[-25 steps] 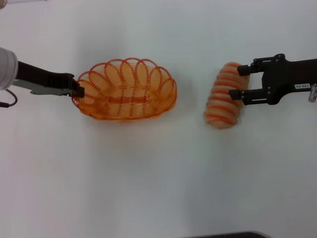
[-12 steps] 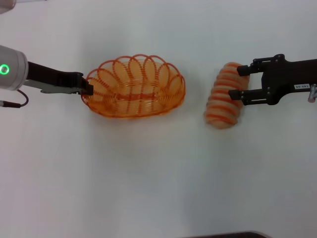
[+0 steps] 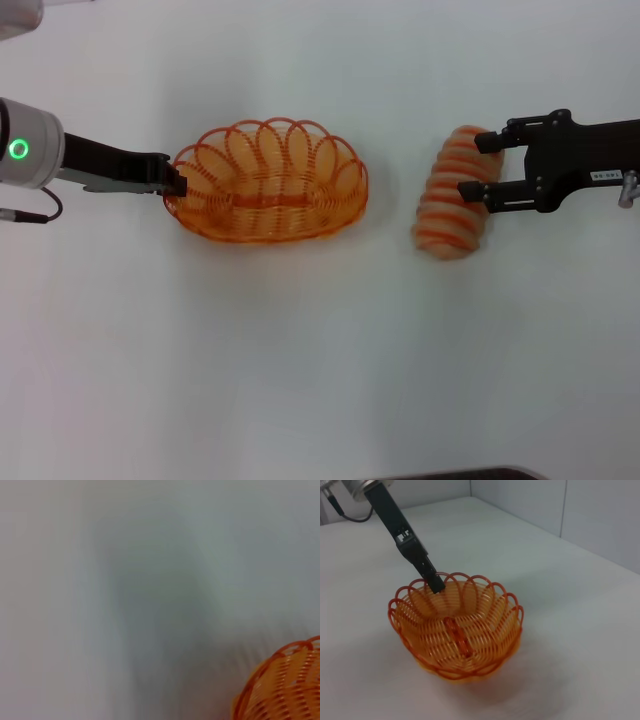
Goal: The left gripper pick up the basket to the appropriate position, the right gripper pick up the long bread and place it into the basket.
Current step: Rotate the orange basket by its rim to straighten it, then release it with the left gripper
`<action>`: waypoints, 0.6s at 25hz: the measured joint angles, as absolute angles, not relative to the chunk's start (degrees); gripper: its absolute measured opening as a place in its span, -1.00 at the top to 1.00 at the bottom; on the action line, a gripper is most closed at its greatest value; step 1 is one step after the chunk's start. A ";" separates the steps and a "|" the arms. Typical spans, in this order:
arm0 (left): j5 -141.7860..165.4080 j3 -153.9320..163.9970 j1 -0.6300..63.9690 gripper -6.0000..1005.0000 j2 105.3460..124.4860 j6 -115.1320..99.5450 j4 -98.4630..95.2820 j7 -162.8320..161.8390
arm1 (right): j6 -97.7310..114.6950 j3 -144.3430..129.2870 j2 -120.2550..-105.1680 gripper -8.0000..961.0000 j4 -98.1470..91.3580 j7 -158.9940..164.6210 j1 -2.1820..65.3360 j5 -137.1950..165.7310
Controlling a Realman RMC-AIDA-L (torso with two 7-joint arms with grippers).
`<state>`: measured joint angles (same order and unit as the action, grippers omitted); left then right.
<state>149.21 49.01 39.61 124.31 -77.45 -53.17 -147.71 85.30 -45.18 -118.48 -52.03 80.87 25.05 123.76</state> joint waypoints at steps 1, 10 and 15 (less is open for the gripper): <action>149.21 49.34 39.46 0.85 124.34 -77.27 -53.17 -147.72 | 85.29 -45.18 -118.47 -0.49 -52.03 80.87 25.05 123.75; 148.77 50.50 39.17 0.85 124.37 -76.69 -52.90 -147.75 | 85.19 -45.17 -118.47 -0.49 -52.03 80.86 25.13 123.75; 148.65 50.60 39.08 0.85 124.36 -76.32 -52.62 -147.74 | 85.16 -45.17 -118.47 -0.48 -52.03 80.85 25.22 123.74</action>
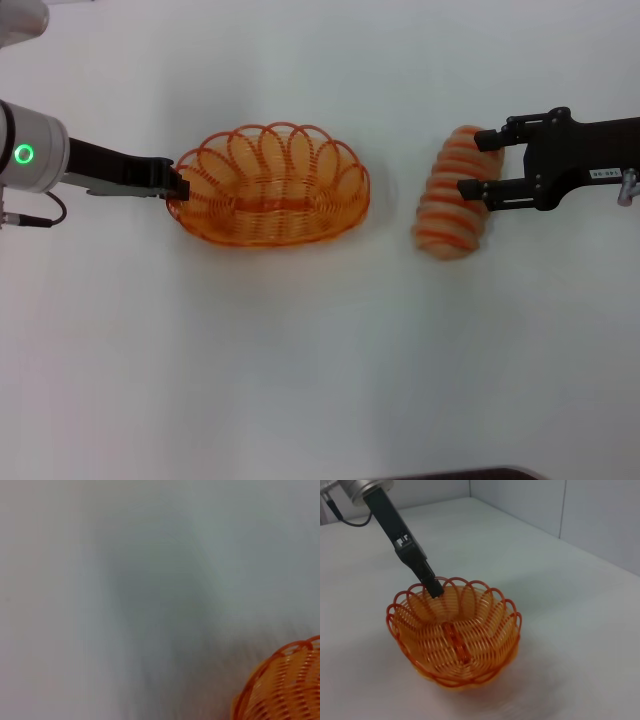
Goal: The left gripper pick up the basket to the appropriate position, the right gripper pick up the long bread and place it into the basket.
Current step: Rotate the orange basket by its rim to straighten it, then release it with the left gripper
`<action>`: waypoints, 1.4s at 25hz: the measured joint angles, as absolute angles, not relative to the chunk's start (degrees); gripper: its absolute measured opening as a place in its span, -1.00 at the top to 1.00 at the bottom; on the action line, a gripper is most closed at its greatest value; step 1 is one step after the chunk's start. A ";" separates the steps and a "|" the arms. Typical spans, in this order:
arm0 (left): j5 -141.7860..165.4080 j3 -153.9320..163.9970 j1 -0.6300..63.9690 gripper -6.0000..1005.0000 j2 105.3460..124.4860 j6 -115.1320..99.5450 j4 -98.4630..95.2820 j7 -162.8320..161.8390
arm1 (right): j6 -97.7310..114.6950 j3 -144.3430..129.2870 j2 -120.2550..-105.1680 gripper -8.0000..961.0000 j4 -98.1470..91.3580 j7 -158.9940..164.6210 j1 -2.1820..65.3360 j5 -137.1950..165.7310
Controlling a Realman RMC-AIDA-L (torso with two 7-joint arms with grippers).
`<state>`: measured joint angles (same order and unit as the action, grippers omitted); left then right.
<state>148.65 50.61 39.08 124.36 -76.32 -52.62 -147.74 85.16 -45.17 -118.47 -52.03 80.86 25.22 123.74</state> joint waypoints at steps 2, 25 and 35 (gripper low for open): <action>148.62 50.63 39.02 0.85 124.36 -76.29 -52.62 -147.75 | 85.16 -45.16 -118.47 -0.48 -52.03 80.85 25.23 123.74; 148.53 50.32 38.91 0.63 124.01 -77.99 -54.15 -148.30 | 85.17 -43.66 -118.50 -0.50 -52.03 80.44 25.57 123.75; 148.28 50.01 38.31 -0.18 123.80 -78.30 -58.58 -147.07 | 85.53 -41.87 -118.58 -0.50 -52.03 80.90 25.82 123.75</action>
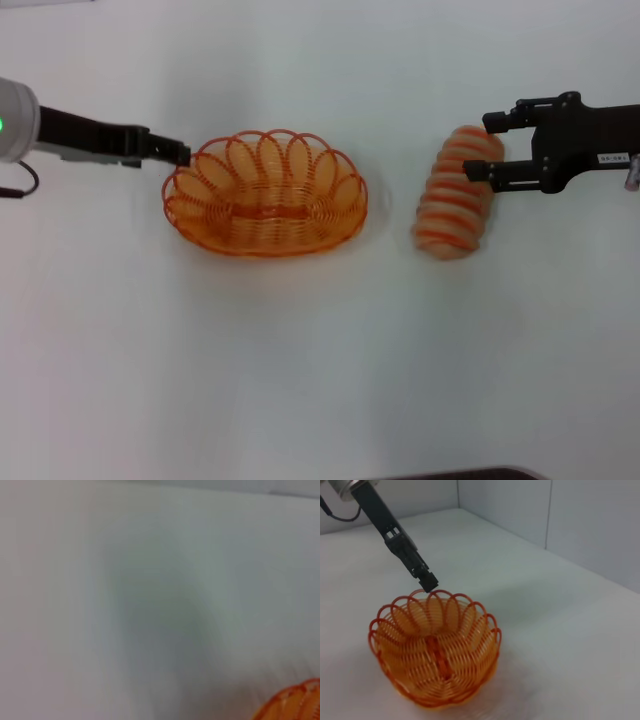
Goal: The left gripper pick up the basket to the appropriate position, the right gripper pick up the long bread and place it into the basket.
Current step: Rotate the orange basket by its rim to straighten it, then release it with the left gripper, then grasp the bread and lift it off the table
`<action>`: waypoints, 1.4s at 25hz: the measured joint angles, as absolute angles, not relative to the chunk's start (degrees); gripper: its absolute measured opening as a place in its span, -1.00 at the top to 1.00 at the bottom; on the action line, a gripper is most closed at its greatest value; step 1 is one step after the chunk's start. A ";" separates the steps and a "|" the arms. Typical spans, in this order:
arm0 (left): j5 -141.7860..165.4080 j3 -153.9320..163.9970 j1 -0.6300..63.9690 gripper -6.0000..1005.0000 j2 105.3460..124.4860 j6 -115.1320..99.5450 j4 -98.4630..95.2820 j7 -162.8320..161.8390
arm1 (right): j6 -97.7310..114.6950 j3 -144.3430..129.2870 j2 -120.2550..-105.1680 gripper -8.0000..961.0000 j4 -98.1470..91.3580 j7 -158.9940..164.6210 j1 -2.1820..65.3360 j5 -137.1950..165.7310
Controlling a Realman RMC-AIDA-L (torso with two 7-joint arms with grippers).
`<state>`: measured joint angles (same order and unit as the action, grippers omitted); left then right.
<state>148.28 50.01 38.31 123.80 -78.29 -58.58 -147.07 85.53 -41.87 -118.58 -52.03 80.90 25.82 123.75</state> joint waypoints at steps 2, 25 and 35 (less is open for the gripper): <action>147.02 49.84 37.75 -0.36 123.82 -77.60 -59.83 -145.80 | 85.67 -40.80 -118.62 -0.51 -52.03 81.28 26.03 123.75; 112.30 48.26 27.10 -0.46 123.81 -71.88 -60.19 -111.63 | 95.90 -38.81 -111.45 -0.60 -52.48 104.56 32.90 131.72; 99.65 48.21 22.85 -0.84 124.20 -72.70 -59.81 -96.54 | 97.54 -39.11 -111.82 -0.98 -53.46 109.18 42.67 149.11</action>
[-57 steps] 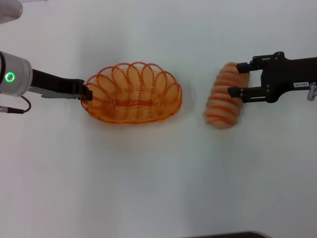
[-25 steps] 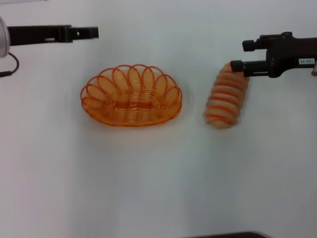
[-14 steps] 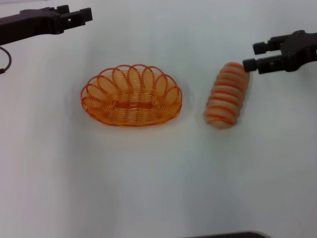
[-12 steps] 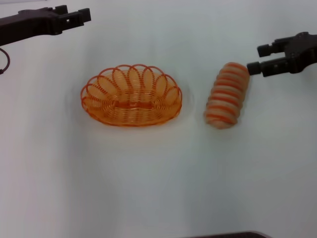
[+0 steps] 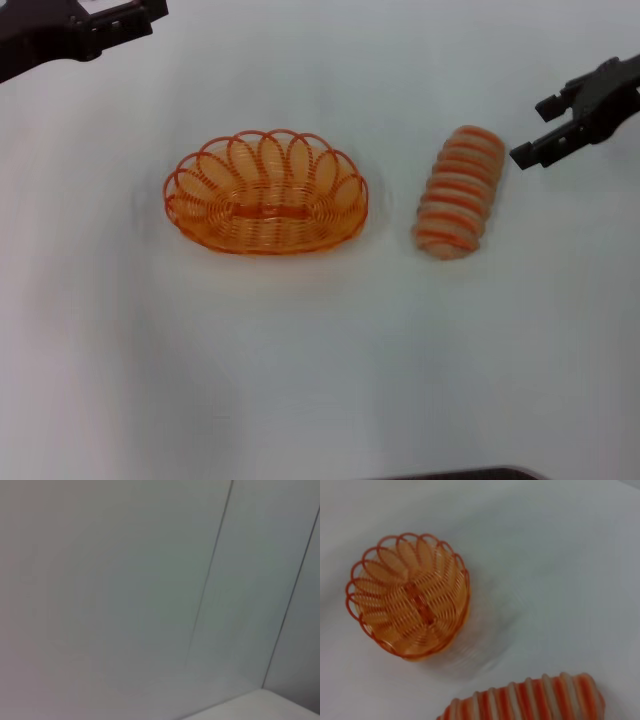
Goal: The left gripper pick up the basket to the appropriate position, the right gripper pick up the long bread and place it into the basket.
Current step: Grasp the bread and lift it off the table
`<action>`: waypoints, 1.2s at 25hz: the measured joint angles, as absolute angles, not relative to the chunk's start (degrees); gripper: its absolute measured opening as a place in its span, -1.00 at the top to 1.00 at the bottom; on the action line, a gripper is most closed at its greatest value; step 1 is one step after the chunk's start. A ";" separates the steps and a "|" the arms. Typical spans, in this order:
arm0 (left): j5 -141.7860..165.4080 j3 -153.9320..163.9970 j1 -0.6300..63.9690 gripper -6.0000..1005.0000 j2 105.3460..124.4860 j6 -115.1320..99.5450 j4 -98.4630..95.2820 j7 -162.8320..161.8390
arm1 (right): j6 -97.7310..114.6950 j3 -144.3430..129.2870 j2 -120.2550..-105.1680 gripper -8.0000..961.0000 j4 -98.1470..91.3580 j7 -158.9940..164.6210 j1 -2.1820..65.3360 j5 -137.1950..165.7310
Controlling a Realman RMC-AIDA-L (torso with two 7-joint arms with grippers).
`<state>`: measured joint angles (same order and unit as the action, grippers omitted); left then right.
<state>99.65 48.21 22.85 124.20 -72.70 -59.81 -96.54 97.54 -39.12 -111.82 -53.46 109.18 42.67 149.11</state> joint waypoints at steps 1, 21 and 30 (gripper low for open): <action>98.41 48.25 22.45 -0.84 124.24 -72.81 -59.40 -95.18 | 97.63 -39.25 -111.96 -0.98 -53.51 109.71 43.65 150.42; 92.86 40.15 19.59 -0.83 123.77 -83.24 -50.56 -79.28 | 95.06 -53.87 -117.04 -0.99 -52.96 118.74 52.47 161.19; 93.13 38.74 18.04 -0.82 124.02 -83.88 -50.25 -78.71 | 91.32 -58.97 -119.43 -0.99 -51.24 121.55 52.72 163.61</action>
